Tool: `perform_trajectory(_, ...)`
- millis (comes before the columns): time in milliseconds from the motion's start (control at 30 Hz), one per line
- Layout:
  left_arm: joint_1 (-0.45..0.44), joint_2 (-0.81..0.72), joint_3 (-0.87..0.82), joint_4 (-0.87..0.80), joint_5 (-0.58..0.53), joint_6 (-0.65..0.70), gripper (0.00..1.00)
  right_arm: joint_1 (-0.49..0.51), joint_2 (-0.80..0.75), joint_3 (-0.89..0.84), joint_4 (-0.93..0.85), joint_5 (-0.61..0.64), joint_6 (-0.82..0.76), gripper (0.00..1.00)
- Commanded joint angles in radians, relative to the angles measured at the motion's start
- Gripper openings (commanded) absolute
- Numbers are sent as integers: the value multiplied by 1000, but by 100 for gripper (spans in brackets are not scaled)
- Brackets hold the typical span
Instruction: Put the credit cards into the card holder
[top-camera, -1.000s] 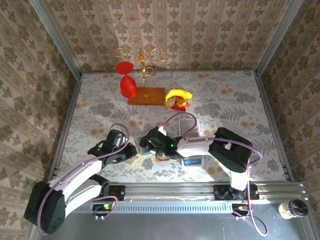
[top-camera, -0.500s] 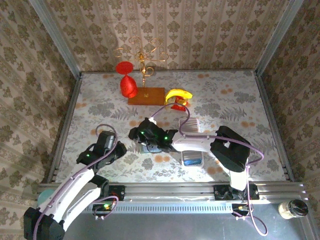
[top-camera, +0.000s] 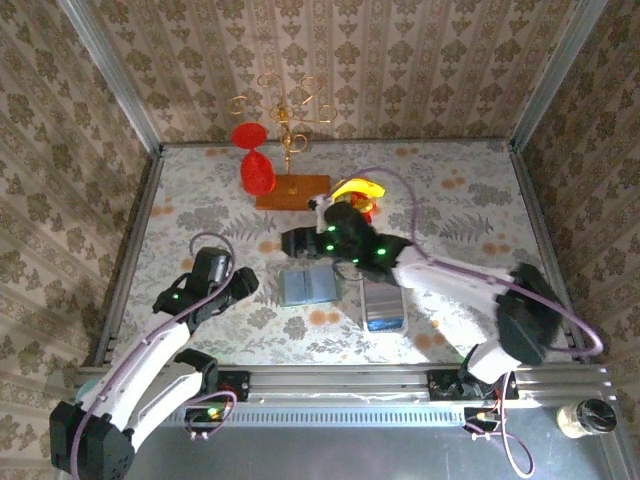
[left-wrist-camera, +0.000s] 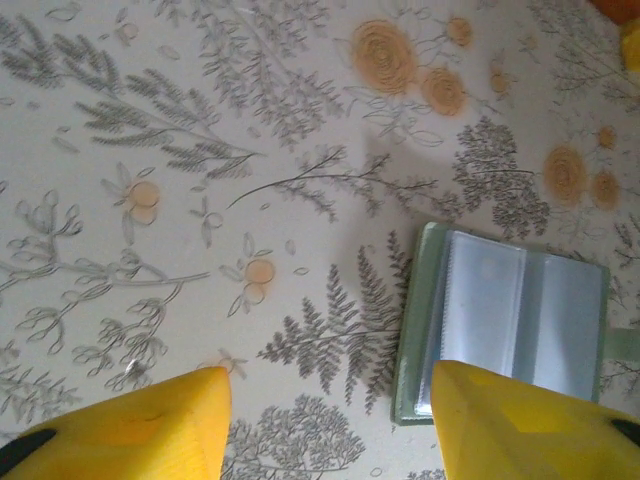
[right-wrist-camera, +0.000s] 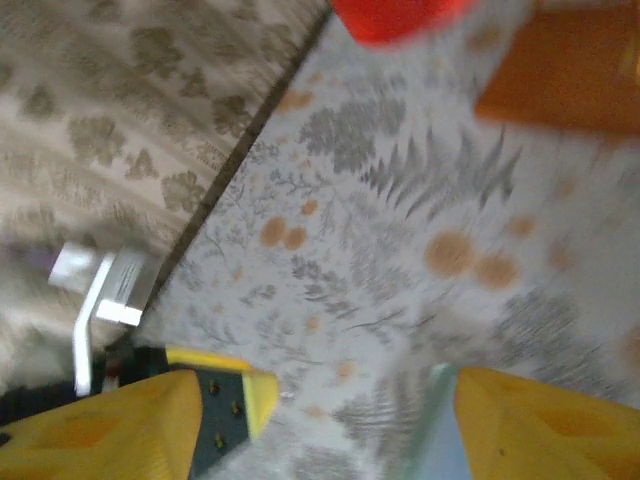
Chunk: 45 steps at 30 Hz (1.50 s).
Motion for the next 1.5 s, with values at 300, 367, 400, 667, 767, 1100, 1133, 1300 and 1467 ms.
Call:
perform_trajectory(300,8,186,21,320,115,63,62,-45,-395,-127,-830,21,-1453,91)
perform_trajectory(367,7,200,5,351,115,52,62,-39,-429,-176,-835,34,-1498,90)
perform_trajectory(400,4,205,-3,365,116,45,62,-32,-454,-209,-811,44,-1512,90)
perform_trajectory(667,-66,224,-21,387,55,29,63,17,-471,-369,-709,163,-1654,90)
perform_trajectory(767,-75,237,-24,386,45,13,63,21,-440,-405,-632,176,-1677,90)
perform_trajectory(1100,-77,212,-27,330,-14,-59,60,39,-337,-441,-530,183,-1706,89)
perform_trajectory(1133,-77,210,-29,330,-13,-59,60,39,-335,-442,-529,184,-1709,89)
perform_trajectory(1300,-77,207,-35,325,-15,-71,60,39,-307,-441,-524,212,-1714,89)
perform_trajectory(1467,-79,198,-25,303,-12,-100,59,37,-262,-433,-527,208,-1707,87)
